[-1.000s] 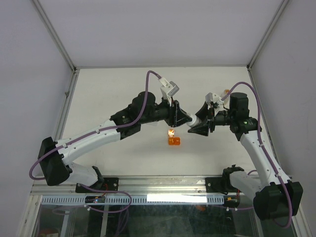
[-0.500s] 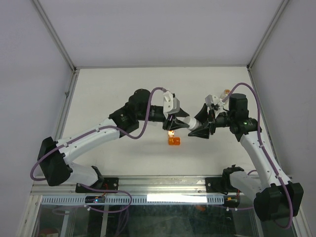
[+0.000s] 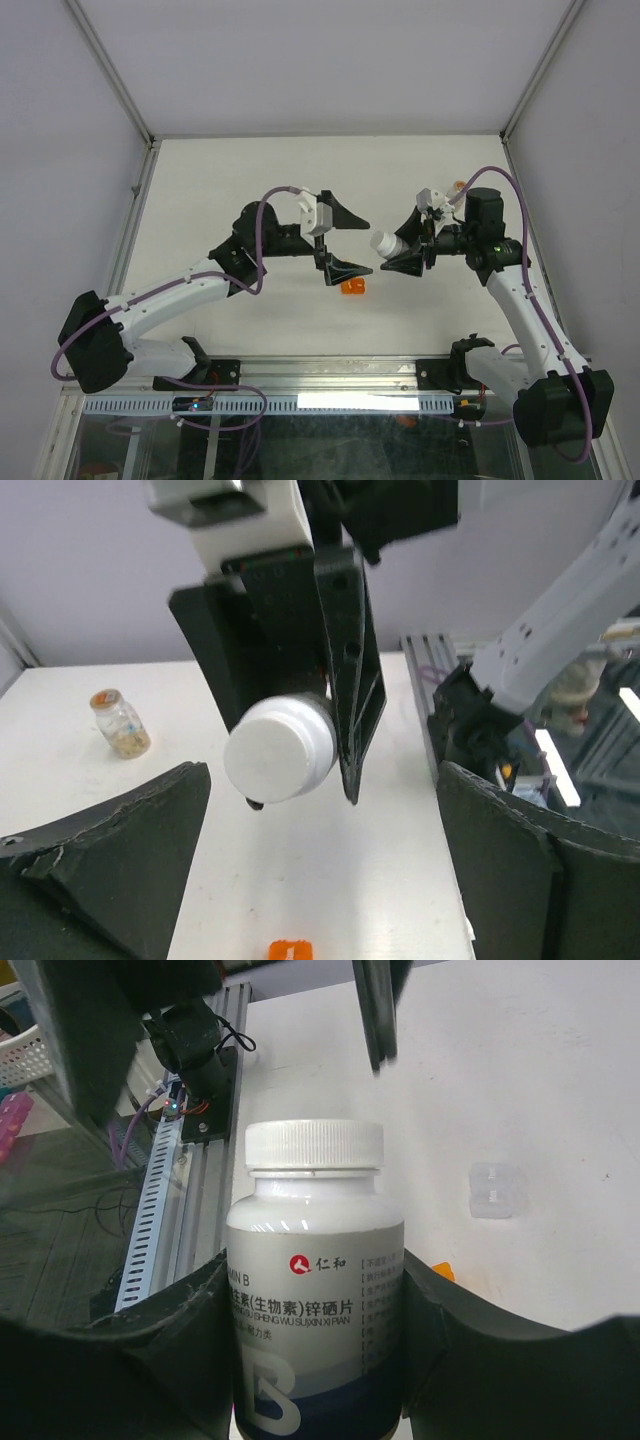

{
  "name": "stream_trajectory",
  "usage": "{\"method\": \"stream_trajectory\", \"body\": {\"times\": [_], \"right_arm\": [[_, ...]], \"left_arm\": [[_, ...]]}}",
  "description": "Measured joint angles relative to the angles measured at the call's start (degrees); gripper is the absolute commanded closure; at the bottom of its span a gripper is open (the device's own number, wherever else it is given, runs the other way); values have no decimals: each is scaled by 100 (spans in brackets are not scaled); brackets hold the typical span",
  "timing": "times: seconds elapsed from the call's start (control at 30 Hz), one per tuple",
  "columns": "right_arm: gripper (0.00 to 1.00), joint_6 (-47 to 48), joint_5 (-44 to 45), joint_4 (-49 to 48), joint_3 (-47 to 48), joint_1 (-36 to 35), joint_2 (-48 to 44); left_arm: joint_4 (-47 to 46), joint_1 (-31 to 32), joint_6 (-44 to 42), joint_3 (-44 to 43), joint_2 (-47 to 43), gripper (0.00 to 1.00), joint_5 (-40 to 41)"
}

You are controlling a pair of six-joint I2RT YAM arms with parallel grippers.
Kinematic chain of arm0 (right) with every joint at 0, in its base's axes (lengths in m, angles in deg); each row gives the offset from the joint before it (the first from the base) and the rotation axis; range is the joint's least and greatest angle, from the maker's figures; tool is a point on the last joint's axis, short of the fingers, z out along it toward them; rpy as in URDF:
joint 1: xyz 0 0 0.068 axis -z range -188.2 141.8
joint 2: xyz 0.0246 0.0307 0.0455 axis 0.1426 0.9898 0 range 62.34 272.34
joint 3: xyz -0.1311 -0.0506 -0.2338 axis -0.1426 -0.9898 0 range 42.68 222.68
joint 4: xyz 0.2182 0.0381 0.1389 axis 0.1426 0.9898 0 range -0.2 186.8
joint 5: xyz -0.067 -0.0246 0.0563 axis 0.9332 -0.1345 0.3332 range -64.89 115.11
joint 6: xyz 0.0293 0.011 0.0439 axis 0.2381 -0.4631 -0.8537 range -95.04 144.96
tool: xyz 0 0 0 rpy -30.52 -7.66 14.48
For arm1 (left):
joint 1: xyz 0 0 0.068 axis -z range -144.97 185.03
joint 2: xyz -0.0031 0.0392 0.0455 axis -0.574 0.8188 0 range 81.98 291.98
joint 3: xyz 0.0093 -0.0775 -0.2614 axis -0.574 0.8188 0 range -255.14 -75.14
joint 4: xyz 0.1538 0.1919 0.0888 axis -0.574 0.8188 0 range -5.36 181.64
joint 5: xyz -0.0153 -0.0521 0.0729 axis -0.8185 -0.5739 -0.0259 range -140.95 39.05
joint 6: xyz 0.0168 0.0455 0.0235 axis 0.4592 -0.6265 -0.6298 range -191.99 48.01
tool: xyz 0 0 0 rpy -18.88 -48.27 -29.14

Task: Sort the pills into containers
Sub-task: Screw the lid of the pill bottle onto the pill bottle.

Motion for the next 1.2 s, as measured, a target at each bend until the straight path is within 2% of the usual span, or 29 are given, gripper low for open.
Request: {"method": "stream_trajectory", "body": {"times": [0.17,0.23,0.33,0.43,0.57,0.7,0.93,1.1,1.2], "right_arm": [[100,0,46,-39,0,0,0],[100,-2,59,-48,0,0,0],[100,-2,61,-52,0,0,0],[100,-2,59,-57,0,0,0],[100,-2,61,-68,0,2,0],[100,-2,61,-72,0,2,0],[100,-2,63,-72,0,4,0],[100,-2,63,-72,0,4,0],[100,-2,63,-72,0,4,0]], "left_arm": [[-662,-37,1134,216,-640,1,470],[-841,-35,1652,315,-927,5,673],[-807,-35,2321,348,-1130,17,1014],[-356,-4,2835,289,-1130,19,1499],[721,367,2951,-168,-780,21,2479],[1403,614,2946,-514,-376,21,3023],[1939,614,2944,-710,-35,26,3237],[1989,614,2946,-839,50,27,3217],[1996,614,2944,-911,83,31,3132]]}}
